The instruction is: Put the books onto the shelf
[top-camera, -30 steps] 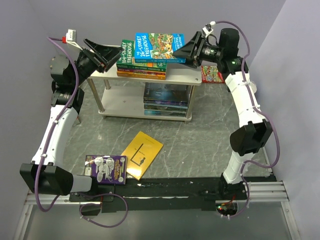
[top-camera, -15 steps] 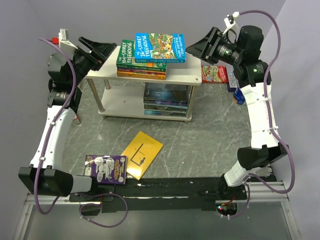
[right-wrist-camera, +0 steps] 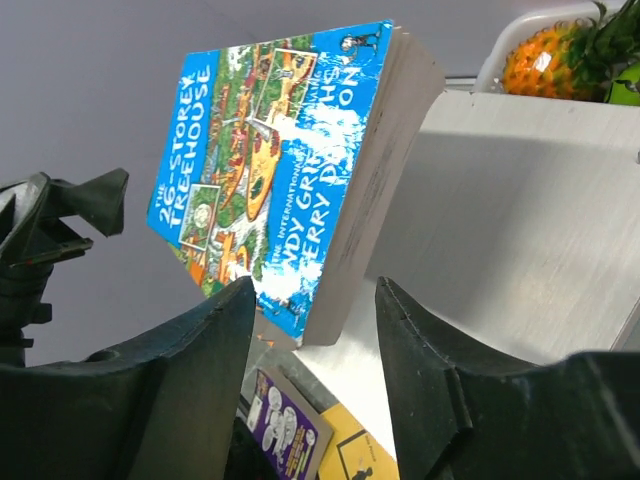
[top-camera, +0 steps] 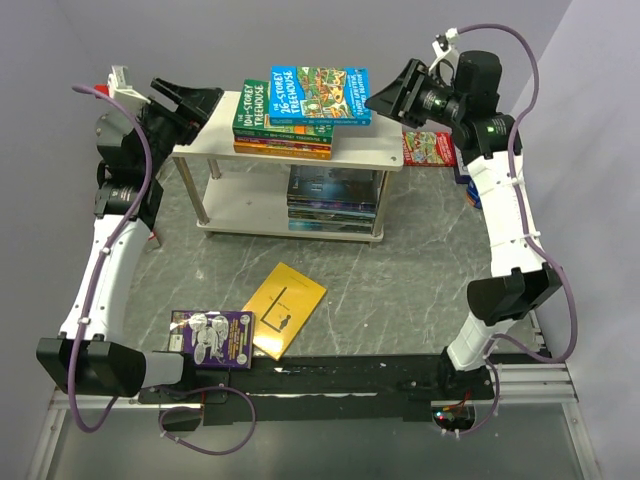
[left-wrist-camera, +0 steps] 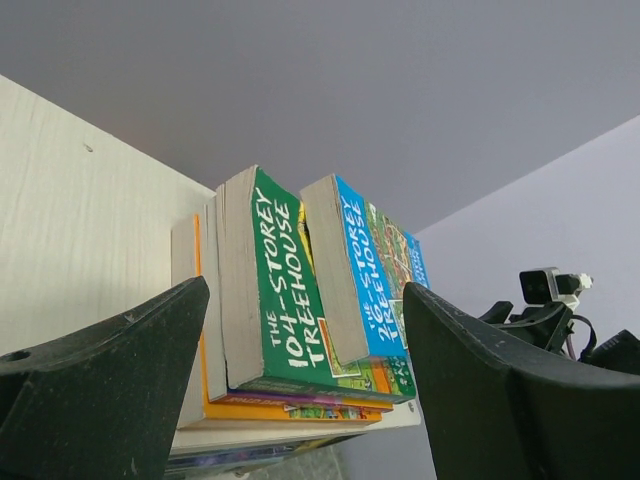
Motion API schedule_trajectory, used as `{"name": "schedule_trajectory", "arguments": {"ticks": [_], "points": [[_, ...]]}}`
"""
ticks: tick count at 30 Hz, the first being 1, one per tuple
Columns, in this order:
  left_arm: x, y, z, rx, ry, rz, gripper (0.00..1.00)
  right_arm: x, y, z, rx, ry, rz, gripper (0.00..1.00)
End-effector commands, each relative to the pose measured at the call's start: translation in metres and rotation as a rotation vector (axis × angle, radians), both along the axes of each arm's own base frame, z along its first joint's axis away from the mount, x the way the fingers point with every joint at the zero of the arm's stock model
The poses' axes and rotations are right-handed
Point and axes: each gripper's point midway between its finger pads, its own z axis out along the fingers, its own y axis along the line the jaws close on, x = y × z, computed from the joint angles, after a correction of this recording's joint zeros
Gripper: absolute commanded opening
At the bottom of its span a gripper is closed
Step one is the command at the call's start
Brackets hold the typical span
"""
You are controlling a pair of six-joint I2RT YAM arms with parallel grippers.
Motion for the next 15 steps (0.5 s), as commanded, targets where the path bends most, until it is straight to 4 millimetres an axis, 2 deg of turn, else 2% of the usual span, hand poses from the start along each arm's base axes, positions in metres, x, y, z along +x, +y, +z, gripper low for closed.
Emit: {"name": "schedule_trajectory", "arguments": {"ticks": [1,8,15], "points": [[0.002,0.004,0.003,0.013,-0.022,0.014,0.85,-0.003,0.006,0.028,0.002,-0.102,0.023,0.56],[0.008,0.004,-0.006,0.011,-0.004,0.002,0.85,0.0,0.02,0.022,-0.002,-0.097,0.06,0.47],[0.011,0.003,-0.011,0.003,0.005,-0.013,0.85,-0.003,0.036,0.018,-0.022,-0.103,0.103,0.44]]}}
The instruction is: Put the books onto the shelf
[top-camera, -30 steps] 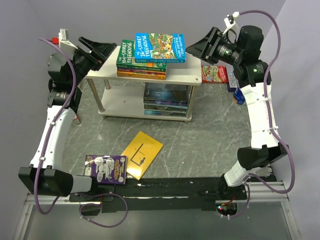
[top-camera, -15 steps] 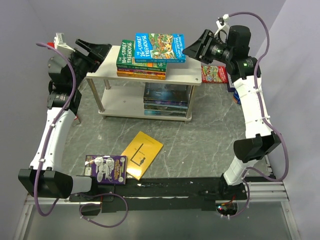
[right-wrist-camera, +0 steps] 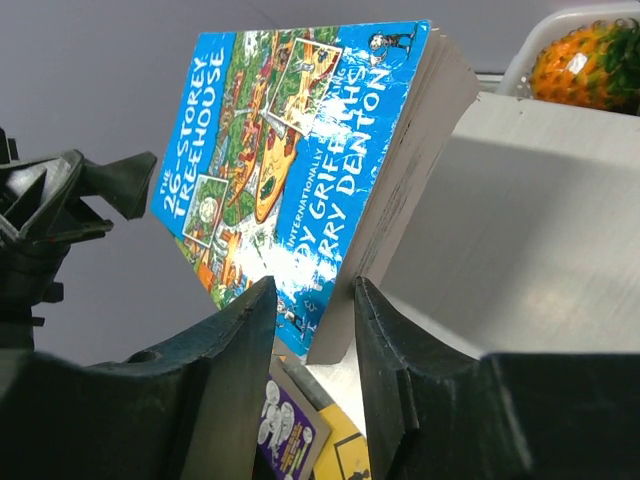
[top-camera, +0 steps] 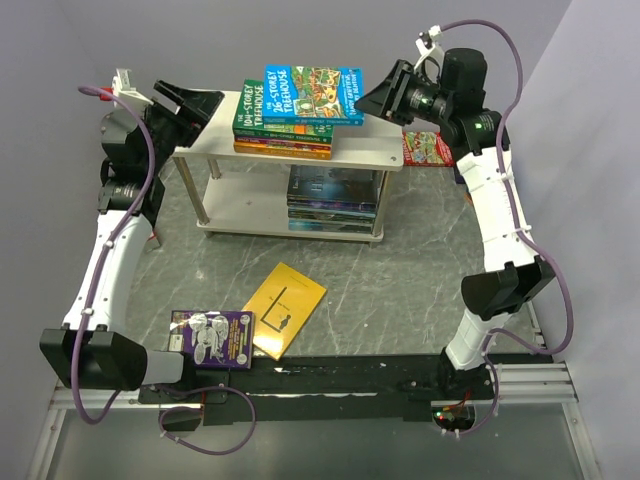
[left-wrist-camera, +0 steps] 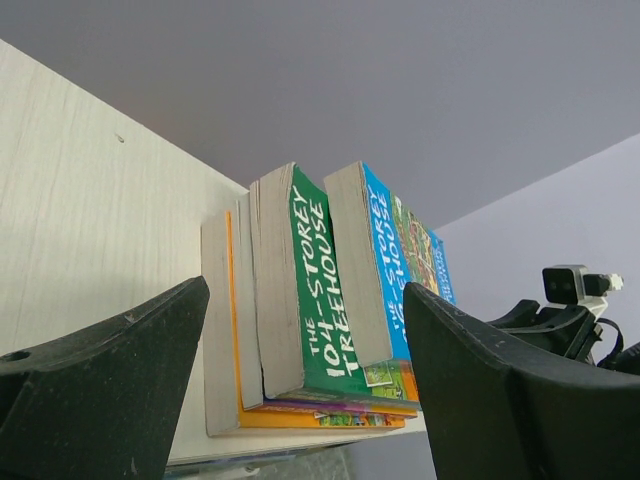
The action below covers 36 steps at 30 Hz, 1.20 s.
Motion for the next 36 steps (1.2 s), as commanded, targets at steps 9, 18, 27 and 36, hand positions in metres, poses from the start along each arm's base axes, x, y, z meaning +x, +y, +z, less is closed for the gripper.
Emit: {"name": "schedule_trajectory", "arguments": {"ticks": [9,18,27,36], "points": [[-0.007,-0.004,0.026,-0.014,-0.089,-0.045,0.84,-0.013,0.025,0.02,-0.015,-0.097,0.074,0.44],[-0.028,-0.016,0.062,-0.037,-0.23,-0.131,0.71,-0.013,0.026,0.018,-0.021,-0.089,0.073,0.45],[-0.022,-0.042,0.046,-0.016,-0.194,-0.298,0.35,-0.012,0.028,0.017,-0.015,-0.081,0.077,0.46],[-0.012,-0.057,0.035,0.021,-0.154,-0.327,0.35,-0.012,0.035,0.016,-0.012,-0.075,0.091,0.46]]}}
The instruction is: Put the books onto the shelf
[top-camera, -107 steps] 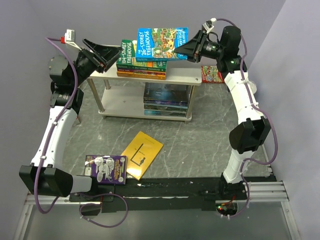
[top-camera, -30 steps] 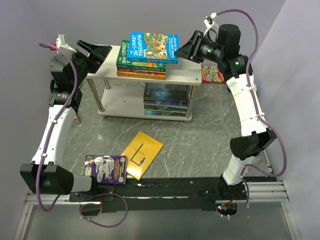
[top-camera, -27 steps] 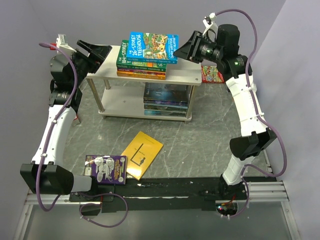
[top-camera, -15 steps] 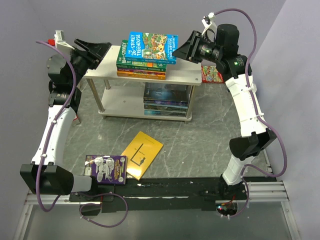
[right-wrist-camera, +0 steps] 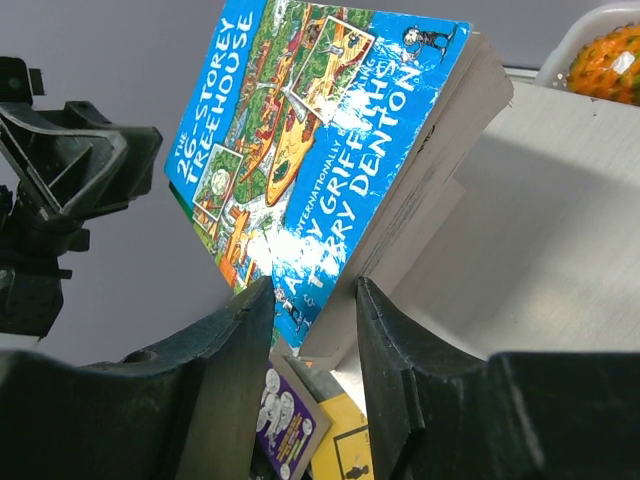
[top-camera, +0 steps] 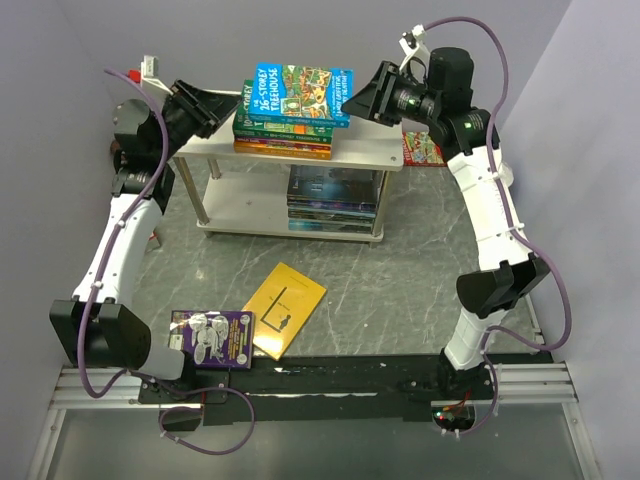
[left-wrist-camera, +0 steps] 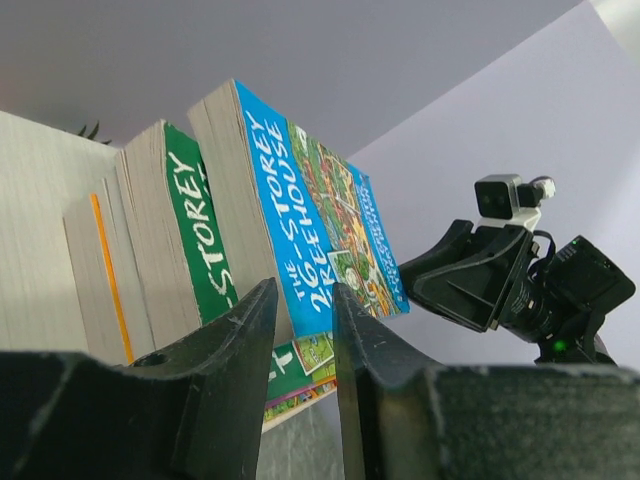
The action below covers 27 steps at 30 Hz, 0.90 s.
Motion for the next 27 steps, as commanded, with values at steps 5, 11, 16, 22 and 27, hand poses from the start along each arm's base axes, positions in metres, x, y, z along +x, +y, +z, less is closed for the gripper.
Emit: {"name": "schedule_trajectory", "arguments": {"ticks": [5,11,16,22,27], "points": [[-0.009,-0.008,0.021,0.038,-0.072,-0.026,0.35,-0.004,0.01,0.016,0.013,-0.051,0.03,0.46],[-0.004,-0.005,0.012,0.051,-0.043,-0.003,0.35,-0.004,0.013,0.016,0.015,-0.05,0.035,0.46],[-0.002,0.001,0.007,0.057,-0.02,0.04,0.36,-0.005,0.015,0.016,0.017,-0.05,0.041,0.47],[0.003,0.003,0.006,0.068,-0.01,0.06,0.37,-0.005,0.016,0.015,0.016,-0.048,0.043,0.47],[-0.001,-0.003,0.007,0.065,-0.024,0.028,0.36,-0.006,0.018,0.015,0.017,-0.047,0.05,0.47]]}}
